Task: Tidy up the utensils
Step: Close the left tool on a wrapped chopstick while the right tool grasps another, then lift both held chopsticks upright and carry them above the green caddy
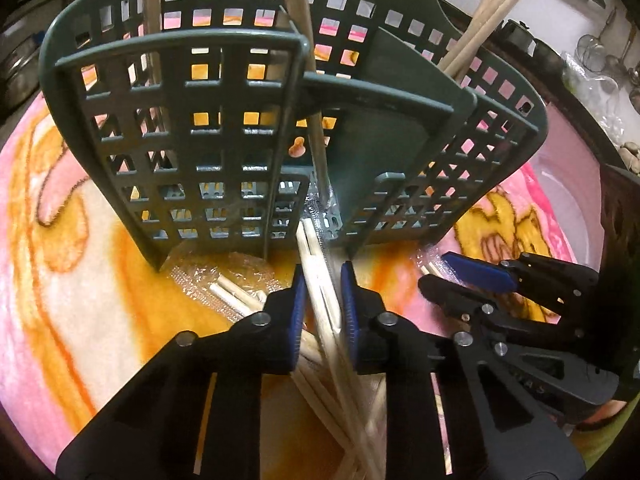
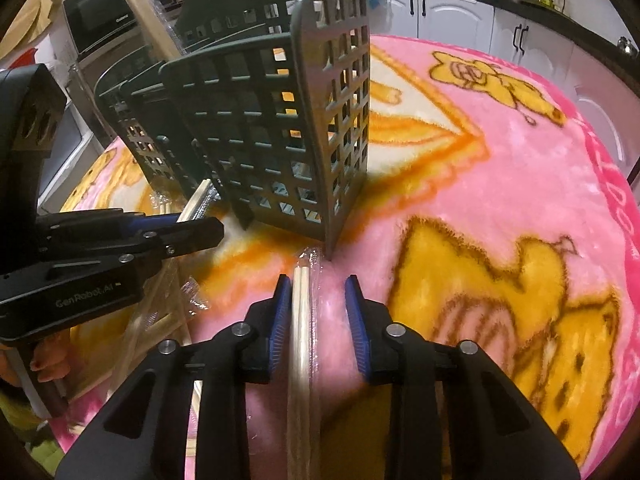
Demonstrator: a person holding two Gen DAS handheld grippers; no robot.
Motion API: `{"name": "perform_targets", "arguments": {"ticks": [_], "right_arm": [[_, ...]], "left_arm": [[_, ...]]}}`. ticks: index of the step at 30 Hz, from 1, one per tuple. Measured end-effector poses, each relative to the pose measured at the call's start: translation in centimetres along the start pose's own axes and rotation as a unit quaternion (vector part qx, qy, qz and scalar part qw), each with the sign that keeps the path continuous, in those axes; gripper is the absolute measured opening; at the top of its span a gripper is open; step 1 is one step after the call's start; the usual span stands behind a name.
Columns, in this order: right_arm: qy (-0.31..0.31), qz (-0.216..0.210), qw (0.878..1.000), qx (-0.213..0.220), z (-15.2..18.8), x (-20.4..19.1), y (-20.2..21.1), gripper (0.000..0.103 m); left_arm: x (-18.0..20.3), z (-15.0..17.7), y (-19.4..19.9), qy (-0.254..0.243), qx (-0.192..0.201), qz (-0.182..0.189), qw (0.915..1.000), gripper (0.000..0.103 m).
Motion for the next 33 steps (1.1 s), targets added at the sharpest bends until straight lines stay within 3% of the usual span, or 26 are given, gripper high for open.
{"name": "perform_targets", "arguments": {"ticks": [3, 5, 12, 33], "right_arm": [[0.006, -0.002, 1.000, 0.001, 0.1, -0.2, 0.1, 0.017], [0.005, -0.010, 1.000, 0.003, 0.3, -0.3, 0.4, 0.006], [-0.005, -0.022, 0.999, 0.027, 1.1, -0.5, 2.7, 0.006], [-0.002, -0.032, 0.984, 0.174, -0.3, -1.8, 14.4, 0.006]], "left_arm": [[-0.2, 0.0, 0.5, 0.006, 0.003, 0.005, 1.0000, 0.008], [-0.4, 0.1, 1.1, 0.006, 0.007, 0.010, 0.9999, 0.007], [0.1, 0.4, 3.2, 0.001, 0.024, 0.024, 0.9994, 0.007], [3.5, -0.9, 10.7, -0.046, 0.112, 0.041, 0.9918, 0.007]]}}
Point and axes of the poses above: each gripper's, at about its wrist camera, not at the fingertips, and y roughly against the way its jaws point, x to its right, z to its underside, the point moved 4 cm from there along -y, roughly the way its jaws point, and after that the axes turned 13 degrees about z, right-handed, at the moved point
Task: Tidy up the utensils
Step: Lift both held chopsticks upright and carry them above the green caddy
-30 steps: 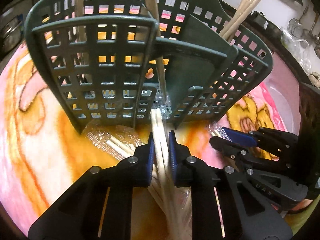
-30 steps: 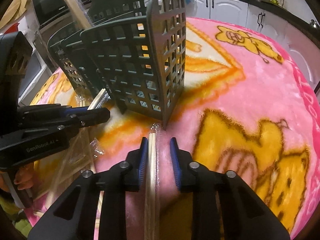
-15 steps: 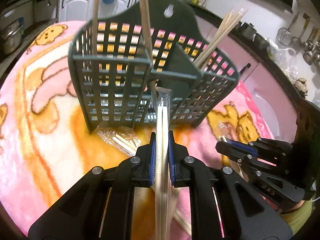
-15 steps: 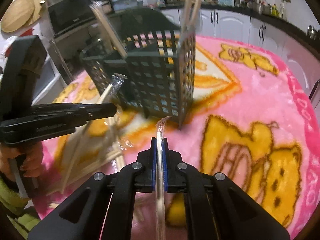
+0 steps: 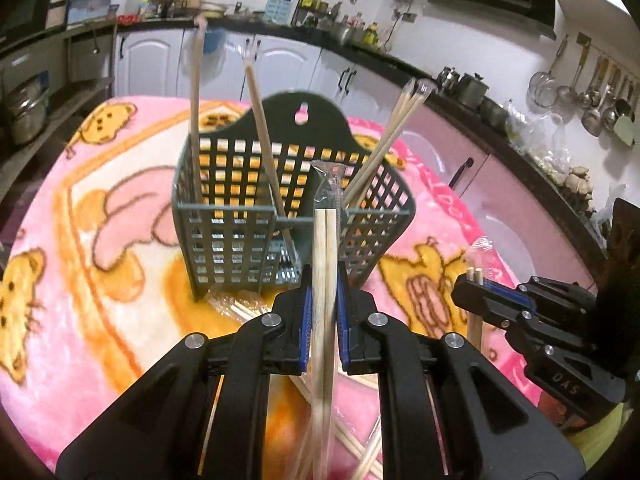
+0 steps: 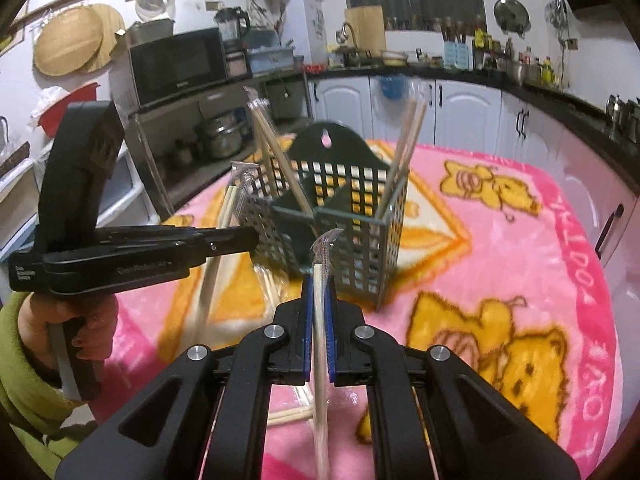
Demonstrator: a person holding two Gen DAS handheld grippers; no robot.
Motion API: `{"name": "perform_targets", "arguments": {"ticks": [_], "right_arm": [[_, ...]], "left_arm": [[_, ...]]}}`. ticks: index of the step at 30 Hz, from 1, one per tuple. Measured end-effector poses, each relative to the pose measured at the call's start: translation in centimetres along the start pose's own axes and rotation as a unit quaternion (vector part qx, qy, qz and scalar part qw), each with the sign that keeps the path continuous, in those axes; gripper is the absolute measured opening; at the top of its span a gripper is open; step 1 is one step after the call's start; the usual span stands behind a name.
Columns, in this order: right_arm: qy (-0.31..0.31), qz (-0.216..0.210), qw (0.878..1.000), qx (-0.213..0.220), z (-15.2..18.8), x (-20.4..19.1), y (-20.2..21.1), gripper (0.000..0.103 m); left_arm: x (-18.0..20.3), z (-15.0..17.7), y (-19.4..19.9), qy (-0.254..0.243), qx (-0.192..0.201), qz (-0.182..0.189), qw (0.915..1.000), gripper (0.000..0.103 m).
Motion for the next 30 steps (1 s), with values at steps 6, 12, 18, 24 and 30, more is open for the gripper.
{"name": "perform_targets", "arguments": {"ticks": [6, 12, 18, 24, 30], "right_arm": [[0.002, -0.002, 1.000, 0.029, -1.2, -0.6, 1.8, 0.005], [0.001, -0.006, 0.999, 0.051, -2.4, -1.3, 2.9, 0.005], [0.000, -0.010, 0.997, 0.071, -3.8, -1.9, 3.9, 0.005], [0.001, -0.014, 0.996, 0.089, -5.2, -2.5, 4.4, 0.005], [0.001, -0.018, 0.994, 0.104, -6.5, -2.8, 4.7, 0.005]], "left_arm": [[0.4, -0.7, 1.5, -0.011, 0.021, -0.002, 0.9997, 0.003], [0.8, -1.4, 2.5, -0.017, 0.034, -0.001, 0.9993, 0.003], [1.0, -2.2, 3.6, -0.024, 0.049, 0.000, 0.9985, 0.003], [1.1, -3.2, 4.7, -0.030, 0.068, -0.001, 0.9973, 0.003], [1.0, -4.5, 5.9, -0.034, 0.087, -0.005, 0.9957, 0.003]]}}
Point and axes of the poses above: each gripper's, at about its wrist camera, not at the fingertips, and y roughly against the way its jaws point, x to its right, z to its underside, the point moved 4 cm from there along -y, roughly the way its jaws point, and after that the axes turned 13 degrees about z, right-handed, at the moved point
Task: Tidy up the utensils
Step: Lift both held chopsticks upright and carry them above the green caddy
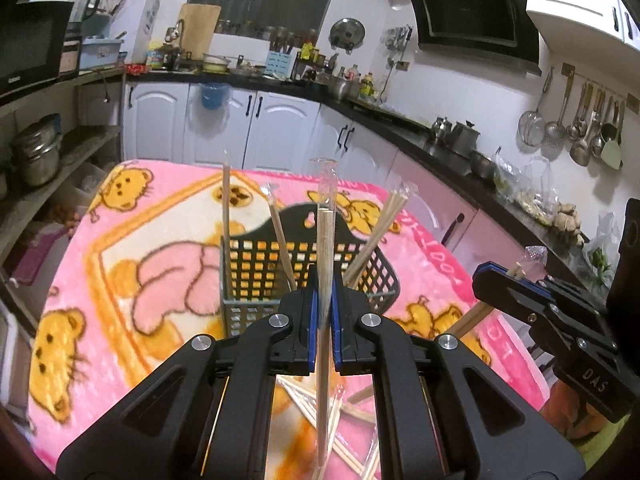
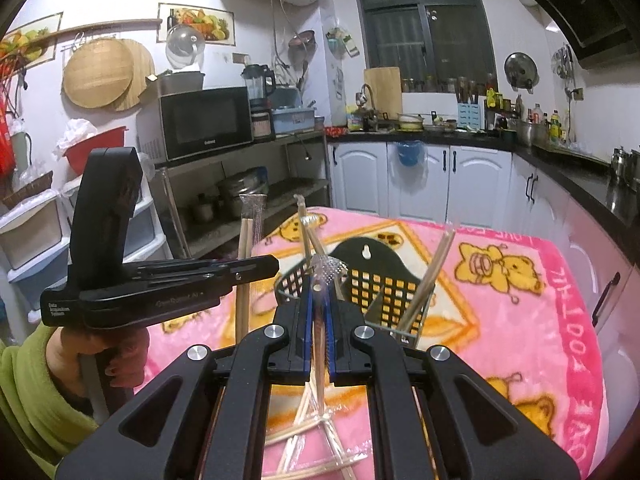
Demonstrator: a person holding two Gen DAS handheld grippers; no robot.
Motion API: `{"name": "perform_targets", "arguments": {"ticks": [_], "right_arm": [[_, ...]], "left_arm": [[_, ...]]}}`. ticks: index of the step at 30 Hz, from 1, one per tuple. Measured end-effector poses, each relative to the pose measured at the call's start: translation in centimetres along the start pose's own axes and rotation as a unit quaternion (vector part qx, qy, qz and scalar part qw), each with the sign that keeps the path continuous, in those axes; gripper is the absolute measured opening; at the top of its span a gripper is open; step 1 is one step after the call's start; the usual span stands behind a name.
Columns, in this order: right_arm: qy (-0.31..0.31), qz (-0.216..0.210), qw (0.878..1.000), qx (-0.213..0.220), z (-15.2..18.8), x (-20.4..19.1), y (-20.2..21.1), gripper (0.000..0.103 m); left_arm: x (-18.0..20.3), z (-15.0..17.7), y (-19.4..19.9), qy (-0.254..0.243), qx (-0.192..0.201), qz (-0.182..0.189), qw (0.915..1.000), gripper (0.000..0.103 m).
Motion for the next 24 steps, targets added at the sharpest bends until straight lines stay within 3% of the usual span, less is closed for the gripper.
{"name": "perform_targets", "arguments": {"ticks": [24], "right_arm": [[-0.006, 0.002, 0.999, 0.050, -4.2, -0.2, 0.6, 0.005]], "left_arm": [[0.1, -5.5, 2.3, -0.017, 0.071, -0.006, 0.9973, 0.003]]}}
Point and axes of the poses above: each gripper's, at about its wrist camera, not at the fingertips, and y roughly against the way its jaws point, x to its right, z to its underside, the point moved 4 cm from there along -y, roughly the way its jaws point, and after that the axes turned 13 degrees about z, right-handed, at the moved point
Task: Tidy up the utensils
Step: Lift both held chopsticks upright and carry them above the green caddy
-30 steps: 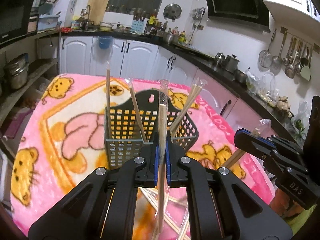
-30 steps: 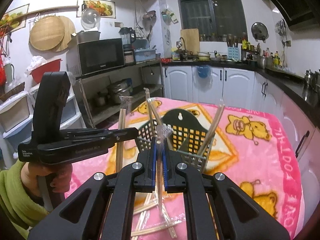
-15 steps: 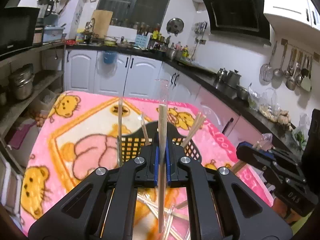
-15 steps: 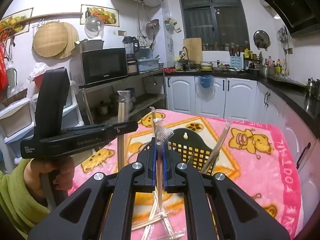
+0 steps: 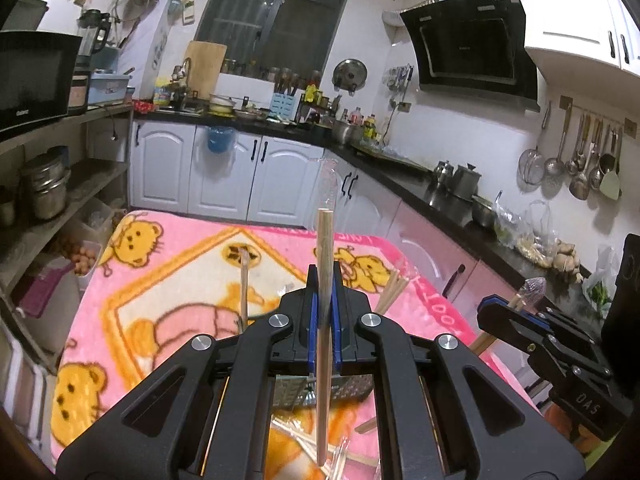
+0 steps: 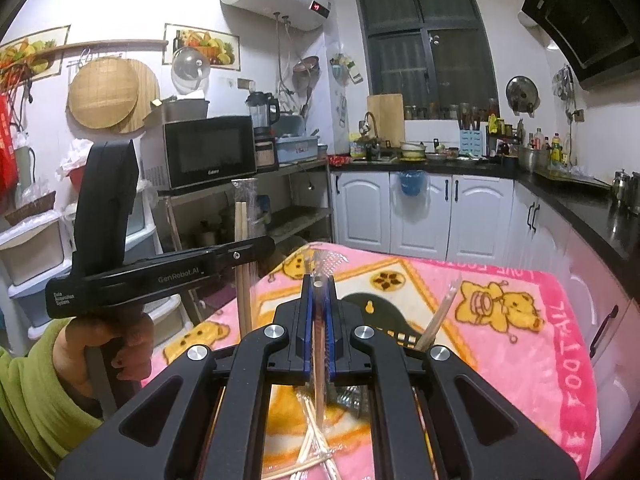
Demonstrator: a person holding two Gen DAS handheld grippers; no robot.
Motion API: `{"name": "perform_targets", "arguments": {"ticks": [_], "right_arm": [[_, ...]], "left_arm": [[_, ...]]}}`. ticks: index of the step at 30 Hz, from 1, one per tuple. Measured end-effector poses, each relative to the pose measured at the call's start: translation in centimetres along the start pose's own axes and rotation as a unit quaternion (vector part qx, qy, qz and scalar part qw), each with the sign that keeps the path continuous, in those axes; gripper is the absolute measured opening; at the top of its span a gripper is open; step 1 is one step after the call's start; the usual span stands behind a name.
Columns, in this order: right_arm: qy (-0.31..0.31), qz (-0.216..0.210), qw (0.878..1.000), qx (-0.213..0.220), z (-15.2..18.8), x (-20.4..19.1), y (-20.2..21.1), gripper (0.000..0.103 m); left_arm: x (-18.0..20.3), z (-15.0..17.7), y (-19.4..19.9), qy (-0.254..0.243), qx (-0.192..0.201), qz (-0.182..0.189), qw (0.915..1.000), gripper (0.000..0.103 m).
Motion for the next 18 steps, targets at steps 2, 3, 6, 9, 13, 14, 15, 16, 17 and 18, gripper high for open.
{"name": "perform_targets", "arguments": {"ticks": [2, 3, 6, 9, 13, 14, 15, 16, 17, 18], "right_arm": [[-0.001, 0.002, 1.000, 0.005, -0.4, 0.2, 0.1, 0.005], [-0.002, 0.003, 1.000, 0.008, -0.6, 0.3, 0.1, 0.005], [-0.004, 0.006, 1.000, 0.015, -1.1, 0.6, 0.1, 0.005], [-0.006, 0.010, 1.000, 0.023, -1.9, 0.9, 0.0, 0.005], [-0.009, 0.016, 0.999, 0.032, -2.9, 1.4, -0.2, 0.005], [-0.010, 0.017, 0.999, 0.034, -3.2, 1.5, -0.2, 0.005], [-0.011, 0.019, 0.999, 0.038, -3.5, 1.7, -0.2, 0.005], [-0.012, 0.020, 0.999, 0.041, -3.7, 1.9, -0.1, 0.005], [-0.013, 0.021, 0.999, 0.044, -3.9, 2.0, -0.1, 0.005], [-0.014, 0.022, 0.999, 0.047, -4.2, 2.1, -0.2, 0.005]], "left_arm": [[0.1, -0.6, 0.0, -0.004, 0.006, -0.001, 1.0000, 0.003], [0.2, -0.8, 0.0, -0.005, 0.009, -0.002, 0.9999, 0.003], [0.3, -1.5, 0.0, -0.011, 0.019, -0.003, 0.9998, 0.003], [0.3, -2.2, -0.2, -0.015, 0.025, -0.005, 0.9996, 0.003], [0.5, -3.2, -0.6, -0.021, 0.031, -0.007, 0.9993, 0.003], [0.5, -3.4, -0.6, -0.023, 0.032, -0.008, 0.9992, 0.003], [0.5, -3.6, -0.7, -0.026, 0.034, -0.010, 0.9990, 0.003], [0.5, -3.9, -0.8, -0.028, 0.036, -0.011, 0.9989, 0.003], [0.5, -4.0, -0.9, -0.029, 0.038, -0.012, 0.9988, 0.003], [0.4, -4.2, -1.0, -0.030, 0.039, -0.013, 0.9987, 0.003]]}}
Point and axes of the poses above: each gripper's, at about its wrist camera, not at the fingertips, and y roughly against the way its jaws point, x to its right, z to its underside, the point moved 4 cm from there along -y, roughly the way its jaws point, and after that the axes turned 13 degrees about z, right-handed, at the moved point
